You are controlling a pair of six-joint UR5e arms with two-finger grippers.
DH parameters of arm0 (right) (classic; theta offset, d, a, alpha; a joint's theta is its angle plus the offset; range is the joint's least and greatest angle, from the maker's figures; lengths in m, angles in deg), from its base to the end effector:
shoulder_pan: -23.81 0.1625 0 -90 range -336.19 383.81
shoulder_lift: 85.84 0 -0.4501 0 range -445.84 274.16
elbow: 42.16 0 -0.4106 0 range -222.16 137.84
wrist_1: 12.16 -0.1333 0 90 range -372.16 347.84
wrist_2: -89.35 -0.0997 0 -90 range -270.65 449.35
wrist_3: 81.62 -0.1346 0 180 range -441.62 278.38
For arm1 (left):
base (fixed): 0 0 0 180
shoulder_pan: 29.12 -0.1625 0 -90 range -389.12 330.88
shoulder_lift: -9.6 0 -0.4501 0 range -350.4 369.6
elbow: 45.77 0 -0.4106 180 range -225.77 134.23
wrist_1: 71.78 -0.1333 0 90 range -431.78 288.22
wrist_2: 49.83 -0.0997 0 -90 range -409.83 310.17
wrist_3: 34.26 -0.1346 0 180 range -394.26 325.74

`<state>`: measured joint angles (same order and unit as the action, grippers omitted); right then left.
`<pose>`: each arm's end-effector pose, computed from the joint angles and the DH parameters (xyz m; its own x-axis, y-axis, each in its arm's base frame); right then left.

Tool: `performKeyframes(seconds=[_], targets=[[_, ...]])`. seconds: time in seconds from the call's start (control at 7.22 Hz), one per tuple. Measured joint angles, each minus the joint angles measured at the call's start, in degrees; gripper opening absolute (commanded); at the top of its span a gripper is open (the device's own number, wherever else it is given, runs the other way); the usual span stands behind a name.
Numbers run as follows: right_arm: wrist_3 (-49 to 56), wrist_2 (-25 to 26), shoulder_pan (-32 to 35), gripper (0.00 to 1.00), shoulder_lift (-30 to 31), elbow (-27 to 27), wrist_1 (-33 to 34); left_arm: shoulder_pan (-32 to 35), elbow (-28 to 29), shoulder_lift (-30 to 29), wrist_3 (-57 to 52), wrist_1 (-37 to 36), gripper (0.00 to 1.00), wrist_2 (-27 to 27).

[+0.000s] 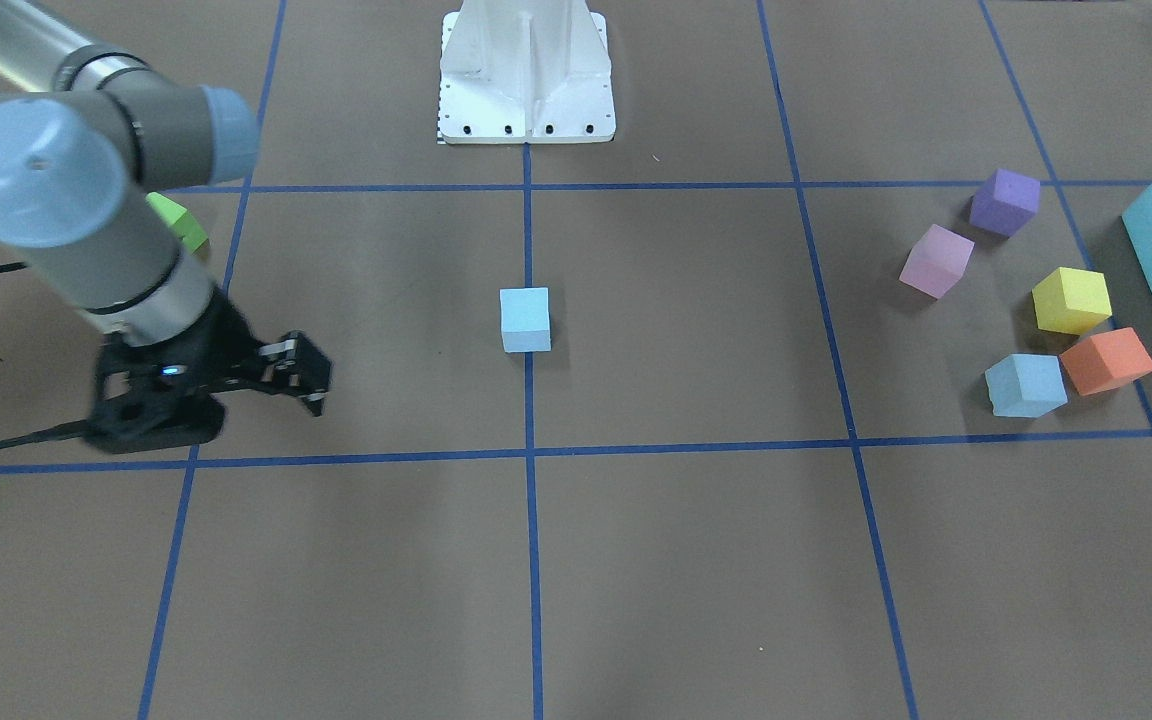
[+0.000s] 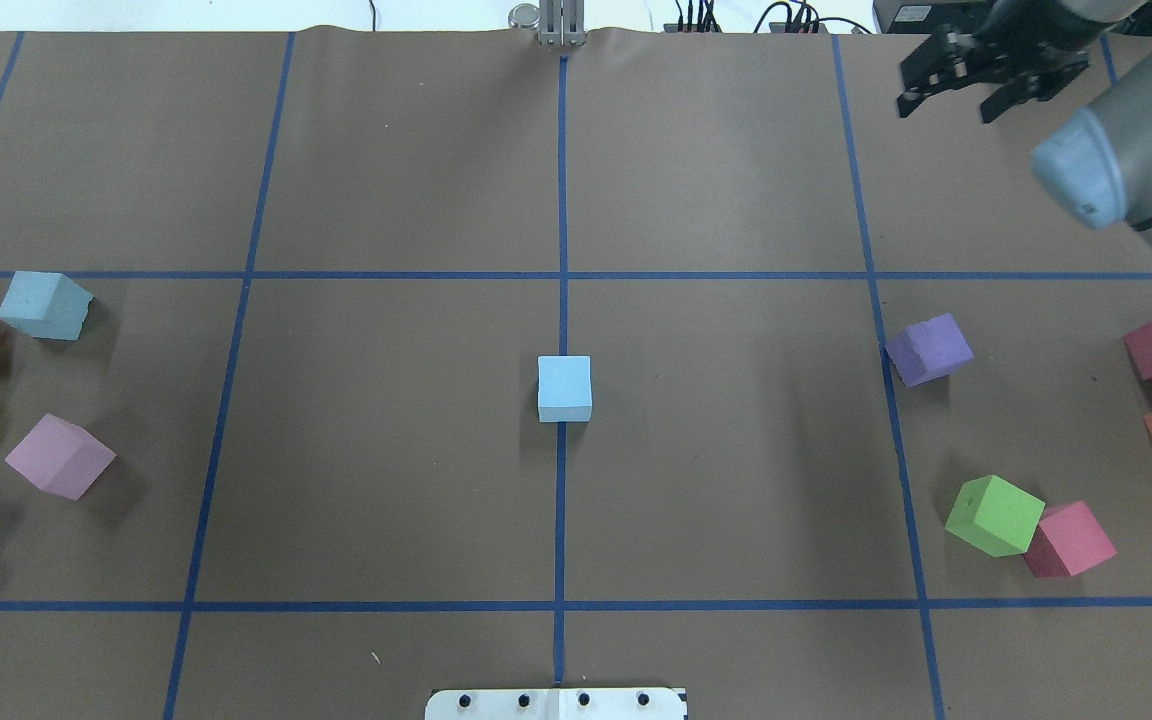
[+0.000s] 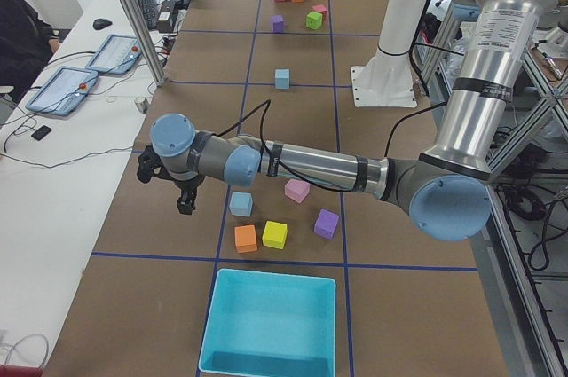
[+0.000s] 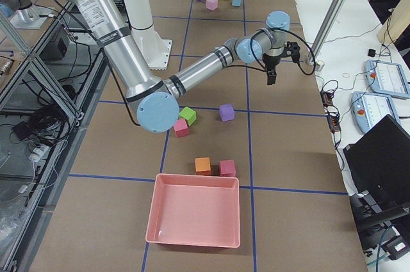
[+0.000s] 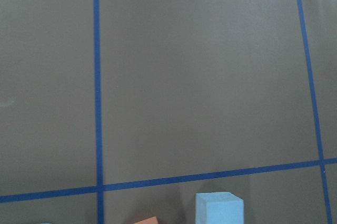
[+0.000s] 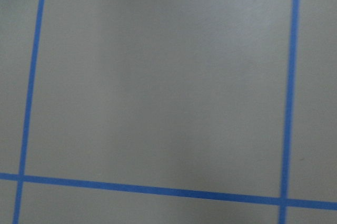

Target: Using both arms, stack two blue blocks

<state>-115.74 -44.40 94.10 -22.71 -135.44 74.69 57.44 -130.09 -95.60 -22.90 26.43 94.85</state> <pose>-0.1966 -0.6680 0.3843 0.6151 -0.0562 0.7864 -0.0763 0.9885 0.1303 0.0151 -0.6419 0.5727 0.5624 0.0899 -0.8219 0.0547 0.9878 0.1455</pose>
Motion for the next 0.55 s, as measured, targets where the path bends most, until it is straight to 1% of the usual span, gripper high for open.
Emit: performKeyframes(seconds=[0.14, 0.28, 0.42, 0.55], targets=[[8.14, -1.09, 4.93, 1.00, 2.29, 0.02, 2.57, -2.76, 0.13, -0.87, 1.38, 0.09, 0.98, -0.08], [18.85, -1.34, 9.95, 1.00, 4.10, 0.16, 7.55, -5.90, 0.52, -1.83, 2.15, 0.11, 0.98, -0.81], [28.66, -1.20, 14.42, 1.00, 5.14, 0.27, 13.48, -8.95, 1.04, -2.83, 3.46, 0.21, 0.98, -2.94], [35.06, -1.03, 18.37, 1.00, 6.39, 0.02, 18.19, -11.60, 1.53, -3.47, 5.32, 0.71, 0.98, -6.20]])
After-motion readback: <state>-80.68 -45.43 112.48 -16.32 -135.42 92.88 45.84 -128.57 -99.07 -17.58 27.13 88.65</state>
